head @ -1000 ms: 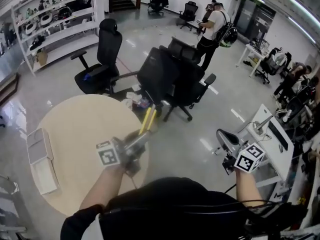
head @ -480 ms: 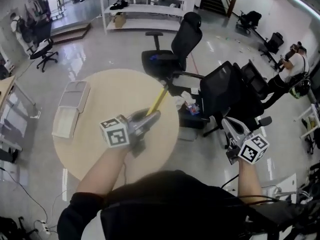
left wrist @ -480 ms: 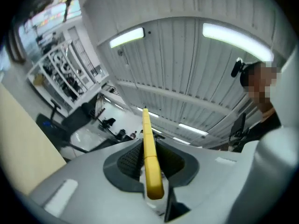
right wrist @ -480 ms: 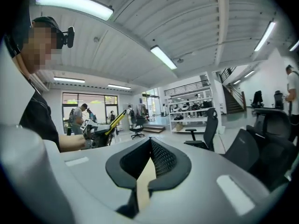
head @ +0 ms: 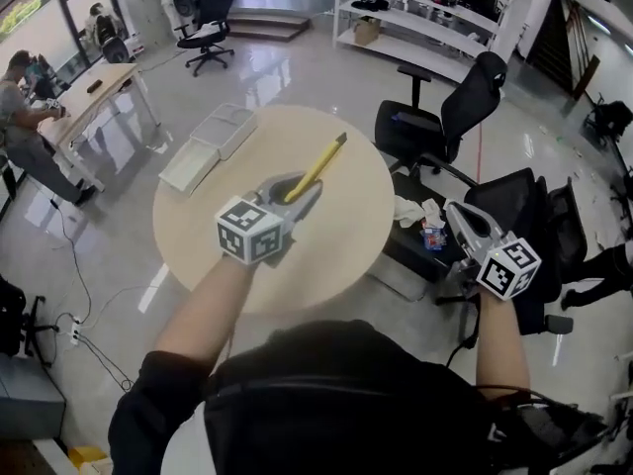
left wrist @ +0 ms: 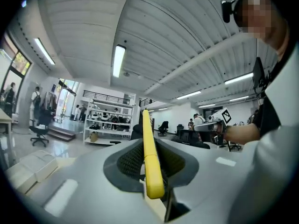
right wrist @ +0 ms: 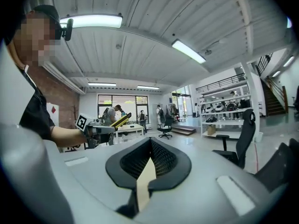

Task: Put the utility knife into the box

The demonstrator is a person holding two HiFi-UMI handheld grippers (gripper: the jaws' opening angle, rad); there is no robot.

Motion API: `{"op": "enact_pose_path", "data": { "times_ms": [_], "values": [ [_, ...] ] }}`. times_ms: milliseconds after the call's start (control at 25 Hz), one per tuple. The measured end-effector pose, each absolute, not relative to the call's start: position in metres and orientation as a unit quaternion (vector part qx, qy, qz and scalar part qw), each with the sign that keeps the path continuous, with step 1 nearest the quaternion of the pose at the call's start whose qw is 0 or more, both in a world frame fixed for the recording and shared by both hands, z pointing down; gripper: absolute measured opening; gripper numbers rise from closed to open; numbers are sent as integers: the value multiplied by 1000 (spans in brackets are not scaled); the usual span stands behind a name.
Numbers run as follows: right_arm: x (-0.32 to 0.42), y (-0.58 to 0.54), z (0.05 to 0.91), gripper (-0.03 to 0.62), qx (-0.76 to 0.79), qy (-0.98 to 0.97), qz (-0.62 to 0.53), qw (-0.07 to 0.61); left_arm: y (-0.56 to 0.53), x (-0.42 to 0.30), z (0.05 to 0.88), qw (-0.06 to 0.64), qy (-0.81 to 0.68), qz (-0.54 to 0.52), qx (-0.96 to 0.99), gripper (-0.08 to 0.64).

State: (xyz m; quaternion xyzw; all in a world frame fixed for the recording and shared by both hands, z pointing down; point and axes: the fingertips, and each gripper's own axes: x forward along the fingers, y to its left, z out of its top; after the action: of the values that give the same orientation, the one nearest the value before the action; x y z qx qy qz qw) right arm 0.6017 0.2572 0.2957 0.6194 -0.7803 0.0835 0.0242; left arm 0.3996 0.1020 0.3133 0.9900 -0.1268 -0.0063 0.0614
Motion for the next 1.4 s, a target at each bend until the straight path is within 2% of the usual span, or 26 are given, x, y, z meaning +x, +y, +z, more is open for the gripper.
{"op": "enact_pose_path", "data": {
  "times_ms": [480, 800, 920, 1120, 1400],
  "values": [
    [510, 120, 312, 14, 494, -865, 83, 37, 42, 275, 334, 74, -263, 9, 962, 69],
    [360, -86, 335, 14, 462, -881, 75, 62, -149, 106, 397, 109, -320, 46, 940, 69],
    [318, -170, 351, 15, 459, -883, 67, 66, -228, 64, 433, 125, -336, 70, 931, 69],
    [268, -280, 410, 14, 443, -888, 83, 86, -328, 28, 512, 179, -338, 106, 918, 69],
    [250, -386, 493, 15, 442, -882, 124, 103, -428, 19, 599, 214, -330, 158, 906, 69]
  ]
}}
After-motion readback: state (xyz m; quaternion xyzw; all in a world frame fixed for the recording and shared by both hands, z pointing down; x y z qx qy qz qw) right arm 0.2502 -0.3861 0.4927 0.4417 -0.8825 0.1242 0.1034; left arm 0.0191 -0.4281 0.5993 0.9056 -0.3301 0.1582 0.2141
